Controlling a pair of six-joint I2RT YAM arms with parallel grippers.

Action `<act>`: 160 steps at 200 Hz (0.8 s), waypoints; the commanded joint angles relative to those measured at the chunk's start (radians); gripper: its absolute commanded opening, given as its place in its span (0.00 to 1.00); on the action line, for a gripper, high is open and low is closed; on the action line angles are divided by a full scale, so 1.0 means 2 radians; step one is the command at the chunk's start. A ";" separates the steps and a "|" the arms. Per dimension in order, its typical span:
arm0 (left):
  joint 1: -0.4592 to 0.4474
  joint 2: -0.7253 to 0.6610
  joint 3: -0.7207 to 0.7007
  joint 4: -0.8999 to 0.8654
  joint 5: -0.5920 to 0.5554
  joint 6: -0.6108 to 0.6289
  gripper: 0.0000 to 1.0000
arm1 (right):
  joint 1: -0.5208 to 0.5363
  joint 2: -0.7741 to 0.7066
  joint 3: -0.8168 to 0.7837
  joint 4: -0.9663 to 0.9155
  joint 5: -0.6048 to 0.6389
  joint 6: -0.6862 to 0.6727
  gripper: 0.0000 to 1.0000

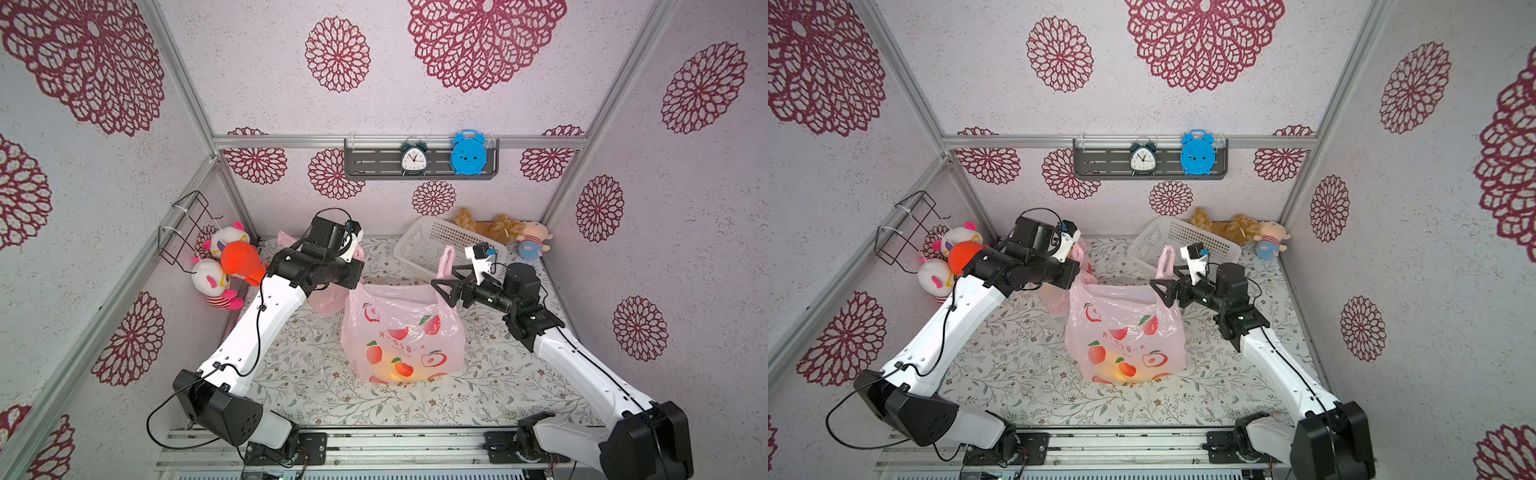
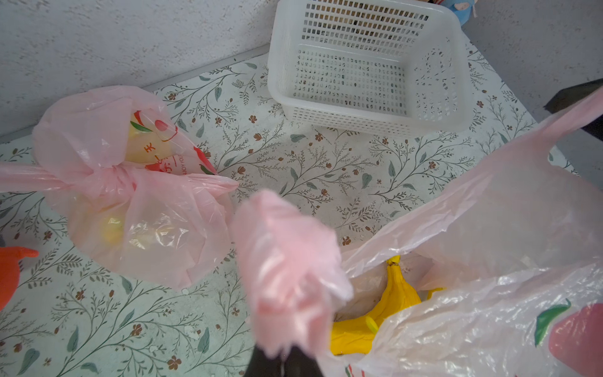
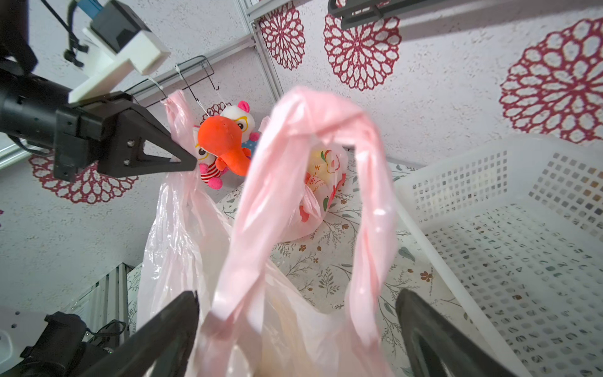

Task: Place the banana into a plastic bag & tie a knot
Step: Adjust the plastic bag at the center of the board.

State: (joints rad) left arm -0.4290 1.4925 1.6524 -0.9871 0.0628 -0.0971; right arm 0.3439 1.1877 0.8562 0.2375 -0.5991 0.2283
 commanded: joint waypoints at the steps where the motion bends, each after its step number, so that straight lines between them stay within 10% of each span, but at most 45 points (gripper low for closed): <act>1: 0.003 0.001 0.006 -0.005 0.004 0.007 0.00 | 0.003 0.006 -0.006 0.037 -0.013 -0.017 0.99; 62: 0.003 0.007 0.017 -0.013 0.008 0.010 0.00 | 0.006 -0.001 -0.031 0.052 0.002 -0.029 0.89; 104: 0.002 0.019 0.047 -0.049 0.012 0.021 0.00 | 0.006 0.030 0.011 0.015 0.023 -0.063 0.00; 160: -0.068 0.087 0.145 -0.190 -0.057 0.070 0.00 | 0.004 0.069 0.097 -0.068 -0.033 -0.104 0.00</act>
State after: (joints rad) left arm -0.4854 1.5951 1.8774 -1.2060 0.0151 -0.0280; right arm 0.3508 1.3140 0.9844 0.1585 -0.6060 0.0887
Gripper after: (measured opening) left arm 0.045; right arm 0.051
